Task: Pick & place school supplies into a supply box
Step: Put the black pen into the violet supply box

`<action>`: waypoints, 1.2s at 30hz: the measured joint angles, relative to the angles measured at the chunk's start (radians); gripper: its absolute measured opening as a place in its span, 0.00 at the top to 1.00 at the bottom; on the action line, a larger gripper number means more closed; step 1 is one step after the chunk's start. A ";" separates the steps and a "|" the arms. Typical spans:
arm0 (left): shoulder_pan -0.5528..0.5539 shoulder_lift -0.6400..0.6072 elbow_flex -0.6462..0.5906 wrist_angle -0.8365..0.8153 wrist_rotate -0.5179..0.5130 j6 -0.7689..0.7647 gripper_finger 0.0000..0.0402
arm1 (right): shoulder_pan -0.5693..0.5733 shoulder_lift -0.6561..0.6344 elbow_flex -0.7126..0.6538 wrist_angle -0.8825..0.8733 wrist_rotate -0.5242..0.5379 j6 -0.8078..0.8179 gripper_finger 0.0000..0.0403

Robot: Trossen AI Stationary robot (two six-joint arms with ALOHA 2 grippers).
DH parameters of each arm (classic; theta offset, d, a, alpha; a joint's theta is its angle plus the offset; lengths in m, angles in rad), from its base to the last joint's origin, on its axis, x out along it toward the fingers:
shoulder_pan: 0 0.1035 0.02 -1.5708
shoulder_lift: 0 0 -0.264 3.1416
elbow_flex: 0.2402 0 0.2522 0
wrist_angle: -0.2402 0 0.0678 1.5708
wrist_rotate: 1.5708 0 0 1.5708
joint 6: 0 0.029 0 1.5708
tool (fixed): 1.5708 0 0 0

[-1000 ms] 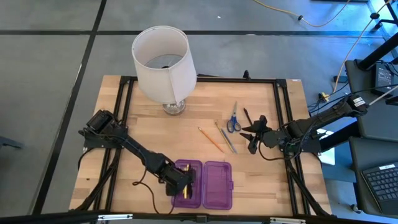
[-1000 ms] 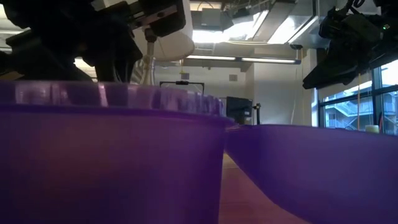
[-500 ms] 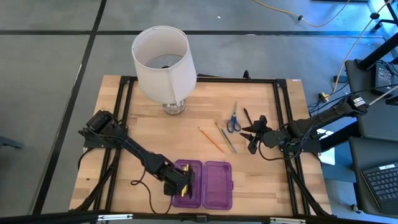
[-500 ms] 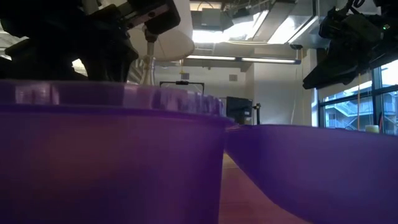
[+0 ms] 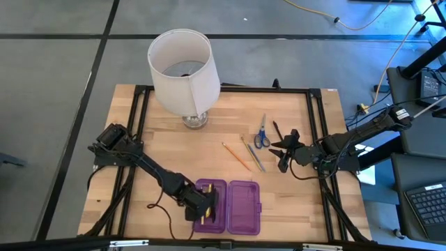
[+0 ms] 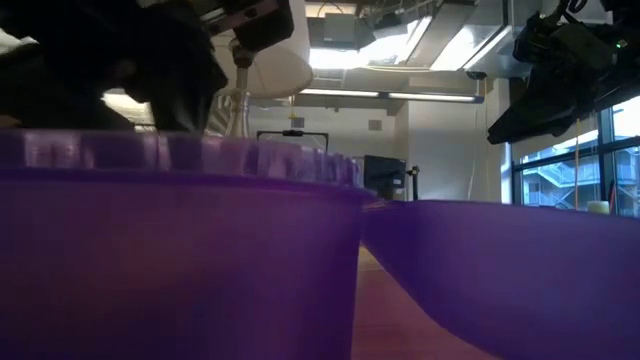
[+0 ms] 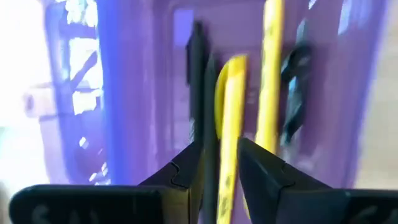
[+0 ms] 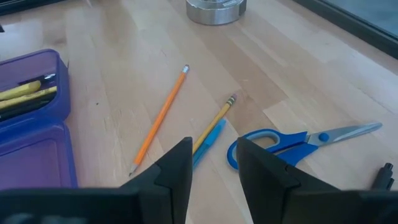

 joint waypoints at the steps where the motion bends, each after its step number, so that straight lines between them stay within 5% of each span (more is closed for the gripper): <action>1: -0.001 0.000 0.000 0.000 -0.044 -0.002 0.77 | 0.000 0.000 0.000 0.000 0.000 0.000 0.68; 5: 0.004 -0.023 -0.002 -0.007 -0.170 -0.090 0.76 | 0.000 0.000 0.000 0.008 0.000 0.063 0.68; 12: 0.055 -0.178 -0.001 -0.013 -0.043 -0.568 0.76 | -0.066 0.000 0.019 -0.020 -0.013 0.134 0.68; 21: 0.074 -0.413 -0.092 0.016 -0.053 -0.928 0.76 | -0.355 0.093 0.273 -0.448 -0.228 0.203 0.68; 29: 0.110 -0.659 -0.459 0.479 0.027 -1.128 0.77 | -0.566 0.240 0.348 -0.644 -0.313 0.095 0.68; 36: 0.110 -0.781 -0.764 0.918 -0.028 -1.251 0.77 | -0.594 0.364 0.348 -0.644 -0.340 0.051 0.68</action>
